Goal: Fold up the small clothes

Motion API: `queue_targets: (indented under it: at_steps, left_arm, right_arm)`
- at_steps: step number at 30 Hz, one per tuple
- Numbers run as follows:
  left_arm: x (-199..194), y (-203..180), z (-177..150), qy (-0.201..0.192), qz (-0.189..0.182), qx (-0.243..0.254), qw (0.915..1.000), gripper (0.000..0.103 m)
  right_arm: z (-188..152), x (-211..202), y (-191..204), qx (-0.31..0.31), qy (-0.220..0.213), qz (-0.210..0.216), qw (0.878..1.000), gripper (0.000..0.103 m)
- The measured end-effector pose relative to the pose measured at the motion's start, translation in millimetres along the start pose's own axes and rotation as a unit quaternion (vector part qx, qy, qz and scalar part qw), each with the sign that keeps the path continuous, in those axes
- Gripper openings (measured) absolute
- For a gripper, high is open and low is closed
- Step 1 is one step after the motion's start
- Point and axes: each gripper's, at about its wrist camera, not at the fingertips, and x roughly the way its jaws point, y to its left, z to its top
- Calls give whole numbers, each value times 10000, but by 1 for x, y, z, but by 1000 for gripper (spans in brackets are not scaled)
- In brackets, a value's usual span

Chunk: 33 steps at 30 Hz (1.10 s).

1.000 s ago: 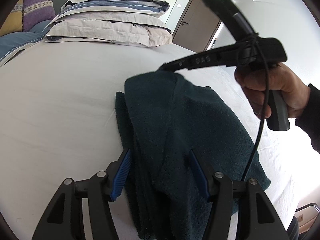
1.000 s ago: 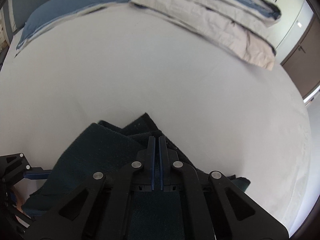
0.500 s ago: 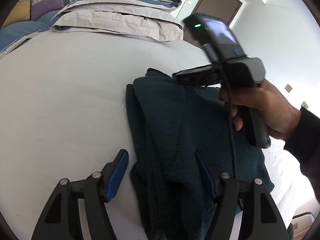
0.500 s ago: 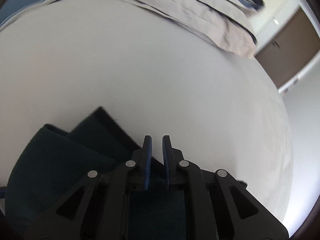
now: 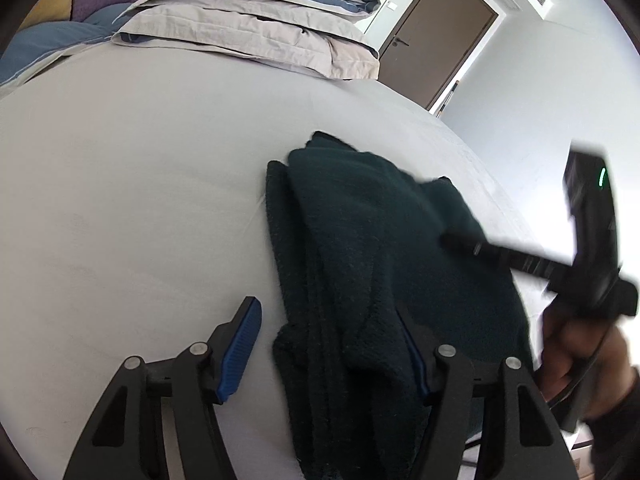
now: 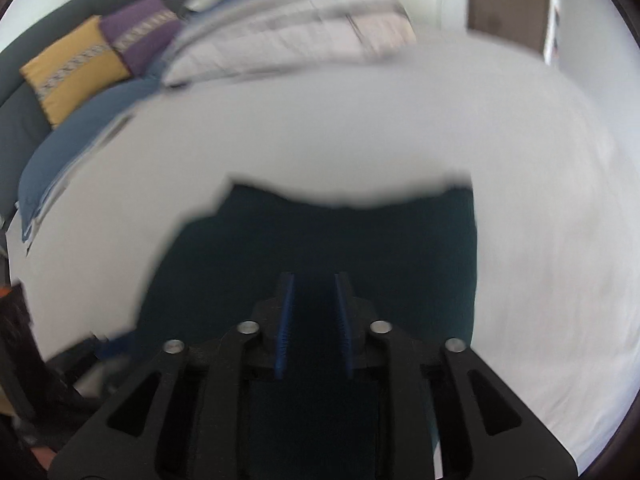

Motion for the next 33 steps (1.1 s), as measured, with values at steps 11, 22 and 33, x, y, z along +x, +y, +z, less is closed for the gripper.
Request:
queue_targets:
  at_steps: [11,22,33]
  left_arm:
    - [-38,16,7,-601,322,-199,9975,63]
    - [-40,-68,28,-831,207,959,9917,62]
    - [34,-65,9,166,905,1726,9807,54]
  right_arm:
    - [-51,-105,-20,851,-980,932,9872,28]
    - [-138,-114,-63,2216,-1019,1180,9626,32]
    - [-193,-92,-63,2117,-575,1984,9552,30]
